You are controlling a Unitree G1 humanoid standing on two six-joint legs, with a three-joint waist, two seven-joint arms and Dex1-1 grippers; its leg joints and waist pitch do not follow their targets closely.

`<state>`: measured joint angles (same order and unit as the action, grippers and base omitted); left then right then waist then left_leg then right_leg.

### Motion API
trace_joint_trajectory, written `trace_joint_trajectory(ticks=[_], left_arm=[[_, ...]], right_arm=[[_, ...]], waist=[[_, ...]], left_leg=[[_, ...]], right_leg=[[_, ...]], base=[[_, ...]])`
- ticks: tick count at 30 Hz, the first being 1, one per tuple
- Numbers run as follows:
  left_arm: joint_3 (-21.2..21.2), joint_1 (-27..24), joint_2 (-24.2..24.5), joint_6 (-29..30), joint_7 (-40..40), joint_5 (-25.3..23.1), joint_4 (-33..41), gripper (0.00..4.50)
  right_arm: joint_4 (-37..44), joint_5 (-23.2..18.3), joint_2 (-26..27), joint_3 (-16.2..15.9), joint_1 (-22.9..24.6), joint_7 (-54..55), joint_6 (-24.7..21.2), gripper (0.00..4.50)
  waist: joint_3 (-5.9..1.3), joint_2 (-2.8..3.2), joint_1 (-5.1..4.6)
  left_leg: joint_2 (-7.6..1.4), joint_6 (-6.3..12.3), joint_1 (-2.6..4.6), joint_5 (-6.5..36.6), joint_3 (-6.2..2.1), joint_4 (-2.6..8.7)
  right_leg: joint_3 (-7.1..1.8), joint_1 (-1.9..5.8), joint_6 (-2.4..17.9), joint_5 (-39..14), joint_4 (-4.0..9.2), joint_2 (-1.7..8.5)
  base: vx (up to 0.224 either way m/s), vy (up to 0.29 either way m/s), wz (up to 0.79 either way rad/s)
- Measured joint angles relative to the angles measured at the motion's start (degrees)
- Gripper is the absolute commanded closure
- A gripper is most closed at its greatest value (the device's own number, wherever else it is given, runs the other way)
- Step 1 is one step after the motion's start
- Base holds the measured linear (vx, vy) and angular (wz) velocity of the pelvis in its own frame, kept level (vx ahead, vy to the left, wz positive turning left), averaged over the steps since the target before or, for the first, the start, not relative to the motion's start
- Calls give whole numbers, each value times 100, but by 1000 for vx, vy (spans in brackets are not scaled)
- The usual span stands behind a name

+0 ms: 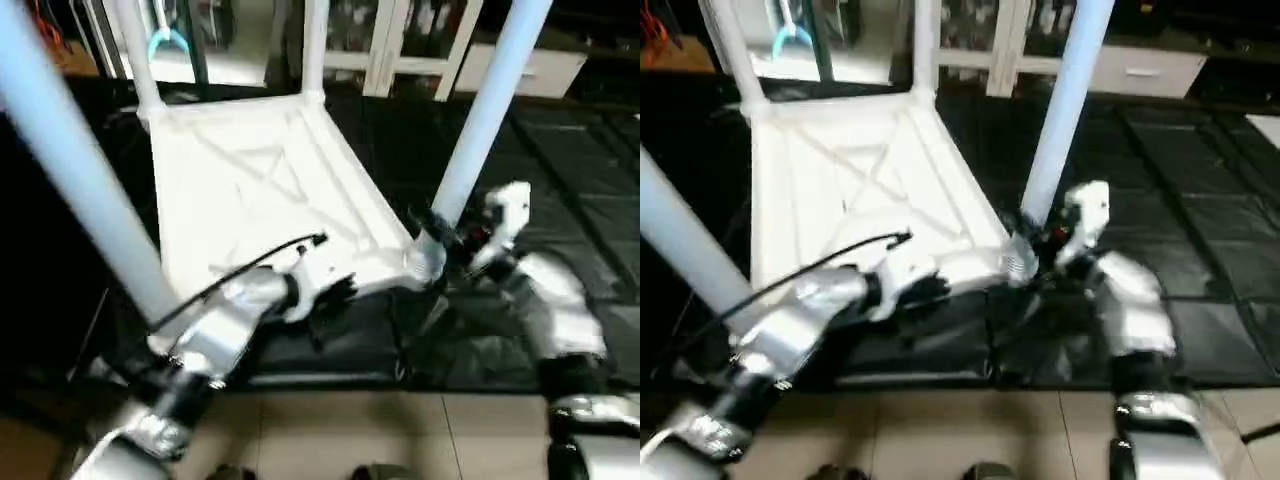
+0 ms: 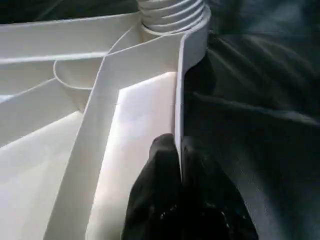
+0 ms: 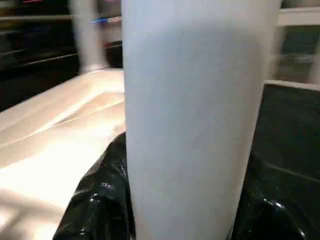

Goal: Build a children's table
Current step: Insert table leg to table base

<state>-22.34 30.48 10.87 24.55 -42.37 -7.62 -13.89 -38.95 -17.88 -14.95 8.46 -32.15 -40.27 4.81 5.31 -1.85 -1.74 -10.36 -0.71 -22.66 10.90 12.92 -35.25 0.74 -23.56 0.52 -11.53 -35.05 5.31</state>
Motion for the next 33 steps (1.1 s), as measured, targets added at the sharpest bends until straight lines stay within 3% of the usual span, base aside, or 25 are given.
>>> trace_joint_trajectory(ticks=[7, 12, 22, 24, 33], left_arm=[[119, 278, -517, 575, 755, -124, -336, 450], [122, 294, -514, 636, 824, -125, -328, 450], [89, 12, -190, 442, 656, -114, 75, 450], [76, -48, -135, 370, 603, -99, 168, 450], [75, -216, 208, 108, 235, 54, 444, 450]], right_arm=[[-579, 658, 764, 35, -489, 2535, 563, 267], [-860, 886, 1050, 34, -641, 3149, 877, 267], [-793, 606, 935, 90, -590, 1994, 875, 267], [-713, 503, 845, 90, -566, 1647, 794, 197], [-110, -242, 204, 74, -327, -307, -136, 145]], waist=[[-11, -19, -170], [-12, -22, -248], [-36, -58, -283], [-36, -57, -291], [-24, -15, -256]], left_leg=[[6, -1, -6, 1, -19, 0], [13, -1, -12, 1, -30, 2], [15, -1, -40, 1, -33, 19], [15, -1, -40, 1, -31, 28], [14, -2, -34, 0, -21, 68]], right_leg=[[8, -33, -10, -6, 19, 0], [9, -40, -14, -8, 44, -2], [9, -34, -2, 66, 86, -4], [9, -36, 22, 97, 102, -4], [11, -56, 23, 145, 98, -4]], base=[[0, 0, 0], [0, 0, 0], [0, 0, 0], [0, 0, 0], [0, 0, 0]])
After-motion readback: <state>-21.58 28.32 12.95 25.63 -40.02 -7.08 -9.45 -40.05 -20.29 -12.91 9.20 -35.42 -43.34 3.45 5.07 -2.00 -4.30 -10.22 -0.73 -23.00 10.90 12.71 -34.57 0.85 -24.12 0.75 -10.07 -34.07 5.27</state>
